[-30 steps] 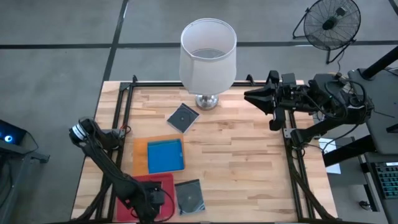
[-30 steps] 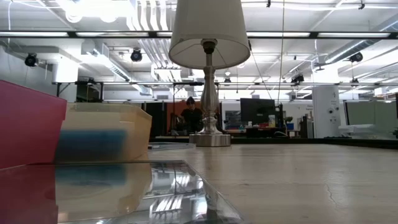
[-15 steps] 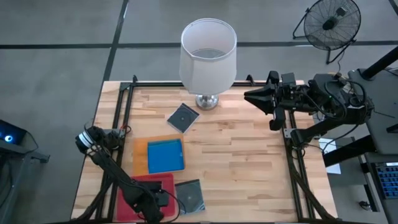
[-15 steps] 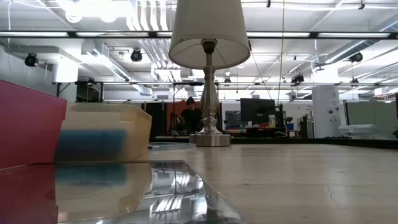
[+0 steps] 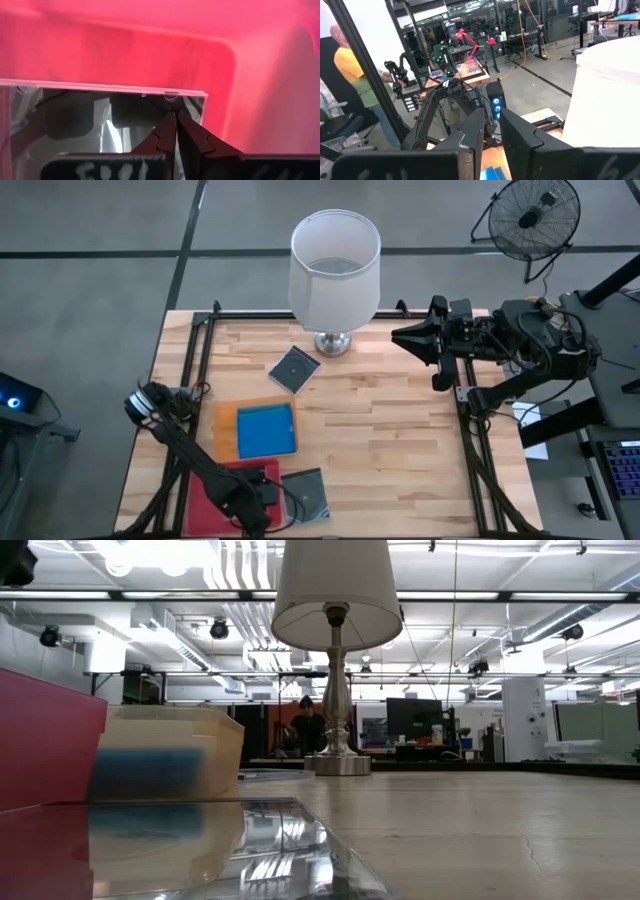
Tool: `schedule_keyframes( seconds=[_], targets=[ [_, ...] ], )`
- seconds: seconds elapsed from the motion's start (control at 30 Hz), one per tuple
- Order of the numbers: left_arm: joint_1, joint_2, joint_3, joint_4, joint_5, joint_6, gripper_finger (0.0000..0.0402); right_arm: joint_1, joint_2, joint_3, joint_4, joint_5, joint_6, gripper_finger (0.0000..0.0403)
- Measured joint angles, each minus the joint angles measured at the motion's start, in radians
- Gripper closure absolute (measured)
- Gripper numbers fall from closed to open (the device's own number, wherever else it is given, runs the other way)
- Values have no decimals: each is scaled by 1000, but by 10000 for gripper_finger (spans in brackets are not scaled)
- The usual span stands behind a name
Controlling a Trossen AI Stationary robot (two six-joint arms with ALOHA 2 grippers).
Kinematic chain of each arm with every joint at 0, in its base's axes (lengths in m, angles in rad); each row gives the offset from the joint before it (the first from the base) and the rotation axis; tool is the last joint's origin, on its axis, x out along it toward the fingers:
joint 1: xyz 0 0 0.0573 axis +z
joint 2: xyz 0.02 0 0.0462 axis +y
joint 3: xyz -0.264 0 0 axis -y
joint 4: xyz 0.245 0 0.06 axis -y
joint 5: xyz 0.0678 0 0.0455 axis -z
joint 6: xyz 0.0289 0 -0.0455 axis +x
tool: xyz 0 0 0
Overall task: Pick & place jewel cases by type
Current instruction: Put the middle black cd case into the pink bin, then move the orange bin to the top left of the table
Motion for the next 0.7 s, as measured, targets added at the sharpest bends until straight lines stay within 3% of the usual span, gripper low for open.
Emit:
schedule_keyframes(
  seconds=[0.17,0.43,0.7],
  targets=[
    [1,6,57,-40,-8,1,401,0,0,0,0,0,0,344],
    [3,3,225,-352,-27,37,401,0,0,0,0,-1,-4,343],
    [18,-7,446,-518,-74,26,402,-1,0,0,-21,-62,-3,346]
  ],
)
